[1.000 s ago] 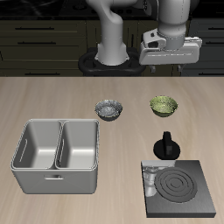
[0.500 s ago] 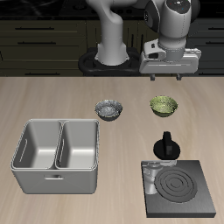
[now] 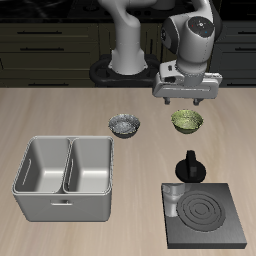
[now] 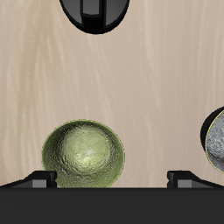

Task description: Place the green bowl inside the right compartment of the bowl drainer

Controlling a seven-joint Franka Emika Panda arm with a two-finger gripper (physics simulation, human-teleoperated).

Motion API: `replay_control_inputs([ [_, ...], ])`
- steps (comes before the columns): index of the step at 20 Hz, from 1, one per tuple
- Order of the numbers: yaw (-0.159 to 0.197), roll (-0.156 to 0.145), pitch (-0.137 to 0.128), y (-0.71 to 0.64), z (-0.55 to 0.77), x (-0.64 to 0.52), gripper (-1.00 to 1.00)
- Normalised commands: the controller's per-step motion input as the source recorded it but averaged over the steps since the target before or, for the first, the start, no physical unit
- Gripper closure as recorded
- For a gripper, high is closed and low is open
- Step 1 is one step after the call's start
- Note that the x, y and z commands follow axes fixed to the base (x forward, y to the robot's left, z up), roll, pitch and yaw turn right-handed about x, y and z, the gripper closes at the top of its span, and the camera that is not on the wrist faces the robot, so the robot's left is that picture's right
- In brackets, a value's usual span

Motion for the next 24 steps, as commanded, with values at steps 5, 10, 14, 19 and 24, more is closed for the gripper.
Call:
replay_control_inputs([
  [5, -0.027, -0.008, 0.055, -0.01, -0.31, -0.04, -1.0],
  [10, -0.067, 0.045, 0.093, 0.1, -0.4, -0.11, -1.0],
  [14, -0.023, 0.017, 0.053, 0.01, -0.29, -0.14, -1.0],
  [19, -0.034, -0.005, 0.019, -0.16, -0.19, -0.15, -1.0],
  [24, 0.005, -0.01, 0.01, -0.15, -0.21, -0.06, -1.0],
])
